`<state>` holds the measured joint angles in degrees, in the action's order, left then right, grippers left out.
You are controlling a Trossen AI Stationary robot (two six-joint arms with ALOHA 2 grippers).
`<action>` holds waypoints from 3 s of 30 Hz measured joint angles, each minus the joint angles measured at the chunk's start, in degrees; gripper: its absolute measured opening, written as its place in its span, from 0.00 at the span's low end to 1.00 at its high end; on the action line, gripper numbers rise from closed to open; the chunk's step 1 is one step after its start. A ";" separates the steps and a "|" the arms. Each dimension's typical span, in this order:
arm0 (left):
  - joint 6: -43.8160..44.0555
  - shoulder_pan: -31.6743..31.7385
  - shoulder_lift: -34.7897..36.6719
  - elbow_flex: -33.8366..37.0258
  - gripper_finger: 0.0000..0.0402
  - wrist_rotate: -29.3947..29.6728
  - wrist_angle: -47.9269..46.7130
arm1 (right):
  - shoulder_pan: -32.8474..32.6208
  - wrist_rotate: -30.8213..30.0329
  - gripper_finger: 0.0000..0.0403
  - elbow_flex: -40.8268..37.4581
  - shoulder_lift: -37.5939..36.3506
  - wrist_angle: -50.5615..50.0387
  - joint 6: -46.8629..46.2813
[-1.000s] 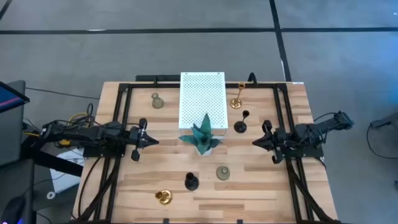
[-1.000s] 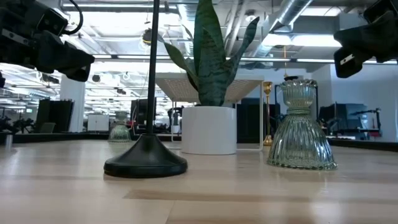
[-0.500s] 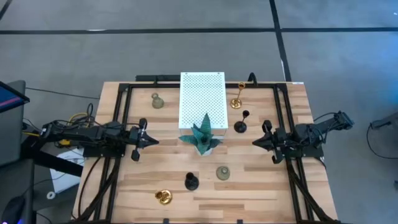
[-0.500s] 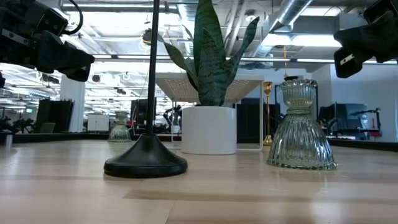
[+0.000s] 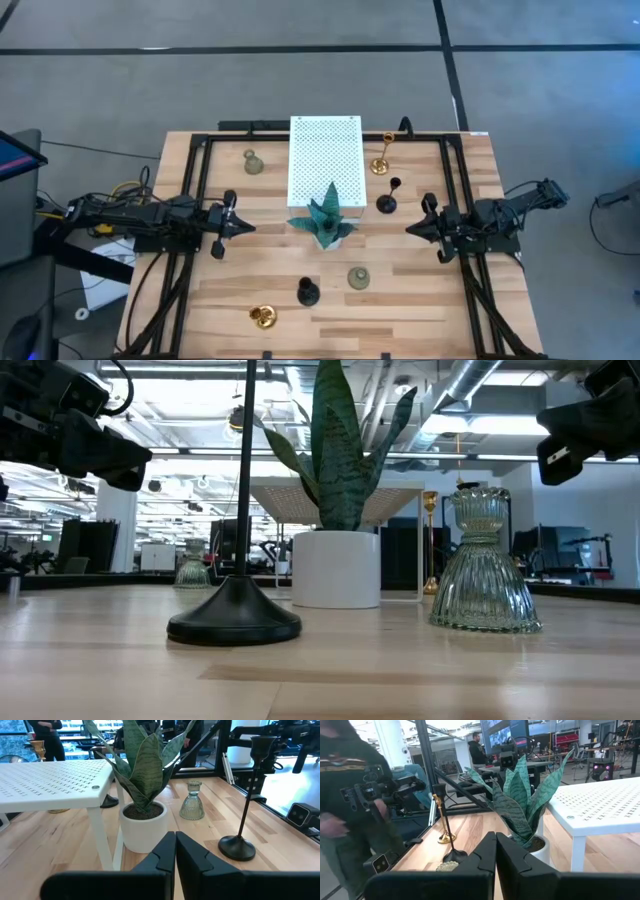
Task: Pick & Place candle stick holders
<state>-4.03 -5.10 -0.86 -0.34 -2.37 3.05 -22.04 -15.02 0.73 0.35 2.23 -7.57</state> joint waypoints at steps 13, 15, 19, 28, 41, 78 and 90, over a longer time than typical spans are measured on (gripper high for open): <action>0.00 0.00 0.00 -0.02 0.03 0.00 0.00 | 0.01 0.00 0.00 0.00 0.02 -0.02 0.02; 0.00 0.01 0.00 0.00 0.03 0.01 0.00 | 0.01 0.01 0.00 0.00 0.02 0.00 0.02; 0.00 0.01 0.00 -0.01 0.03 0.00 0.00 | 0.01 0.02 0.00 0.00 -0.01 0.00 0.01; 0.00 0.02 0.00 -0.01 0.03 0.01 0.00 | -0.01 0.00 0.00 0.00 0.02 0.00 0.01; 0.00 0.02 0.00 -0.02 0.03 0.02 0.00 | -0.01 -0.01 0.00 0.00 0.02 0.01 0.02; 38.84 0.00 0.00 0.00 0.03 0.00 6.48 | 0.05 -0.05 0.00 -0.04 -0.01 8.55 -21.00; 39.08 0.02 0.00 0.00 0.03 1.52 11.79 | 0.07 -0.83 0.00 -0.04 -0.01 9.17 -20.62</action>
<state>35.05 -5.08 -0.87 -0.34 -0.85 14.84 -21.97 -15.85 0.69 0.34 11.40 -28.19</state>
